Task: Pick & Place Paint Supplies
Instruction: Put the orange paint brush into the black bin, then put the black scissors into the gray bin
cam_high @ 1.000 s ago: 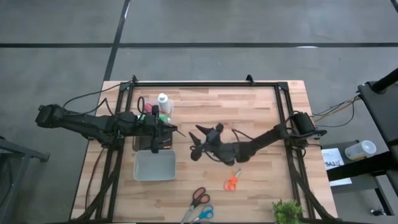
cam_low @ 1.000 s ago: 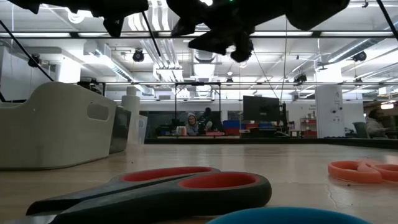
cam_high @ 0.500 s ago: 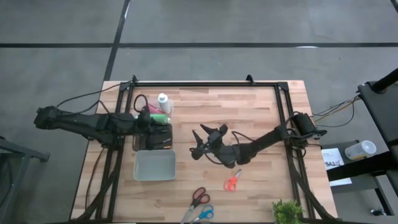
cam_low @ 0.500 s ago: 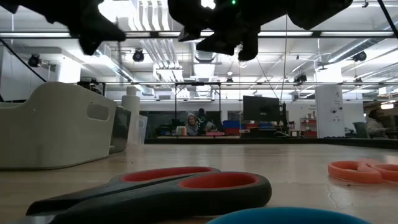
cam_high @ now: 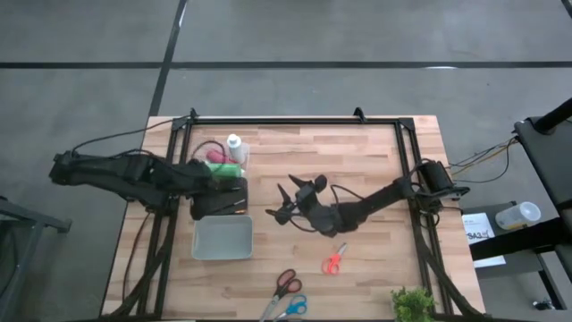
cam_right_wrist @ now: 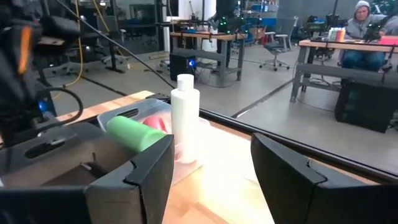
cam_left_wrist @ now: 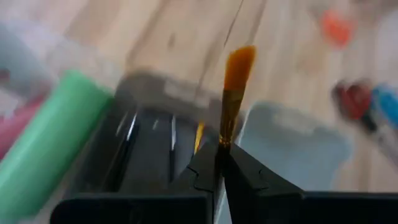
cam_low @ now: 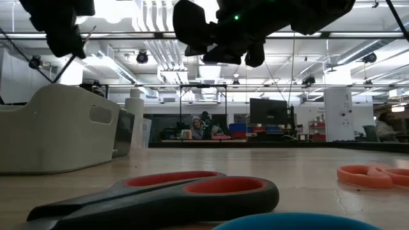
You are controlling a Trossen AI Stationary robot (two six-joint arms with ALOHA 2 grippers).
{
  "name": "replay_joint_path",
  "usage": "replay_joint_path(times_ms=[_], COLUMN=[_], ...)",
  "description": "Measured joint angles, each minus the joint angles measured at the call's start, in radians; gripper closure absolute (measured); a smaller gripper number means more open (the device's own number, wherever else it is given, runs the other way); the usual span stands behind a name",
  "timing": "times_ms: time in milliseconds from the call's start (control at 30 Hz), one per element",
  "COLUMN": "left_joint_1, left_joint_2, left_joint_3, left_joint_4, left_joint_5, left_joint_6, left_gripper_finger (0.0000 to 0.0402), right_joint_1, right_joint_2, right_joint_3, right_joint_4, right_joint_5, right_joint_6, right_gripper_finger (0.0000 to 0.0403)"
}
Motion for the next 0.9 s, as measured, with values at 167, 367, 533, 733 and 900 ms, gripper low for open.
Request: replay_joint_path(times_ms=[167, 367, 533, 733, 900], left_joint_1=[0.001, 0.001, 0.001, 0.003, 0.004], left_joint_2=[0.205, 0.429, 0.571, 0.668, 0.689], left_joint_3=[0.090, 0.102, 0.109, 0.107, 0.108], left_joint_4=[-0.246, -0.281, -0.242, -0.243, -0.238], left_joint_5=[0.002, -0.007, -0.010, -0.011, -0.011], left_joint_6=[0.001, 0.146, 0.254, 0.272, 0.272], left_gripper_finger=[0.0387, 0.0385, 0.0362, 0.0355, 0.0353], right_joint_1=[-0.022, -0.040, -0.047, -0.046, -0.046], right_joint_2=[0.000, 0.000, 0.000, 0.000, 0.000], right_joint_3=[0.000, -0.001, -0.001, -0.001, -0.001], right_joint_4=[0.000, -0.031, -0.055, -0.068, -0.068], right_joint_5=[-0.002, -0.002, -0.002, -0.003, -0.004], right_joint_6=[0.015, 0.107, 0.115, 0.114, 0.112], right_gripper_finger=[0.0197, 0.0197, 0.0197, 0.0197, 0.0197])
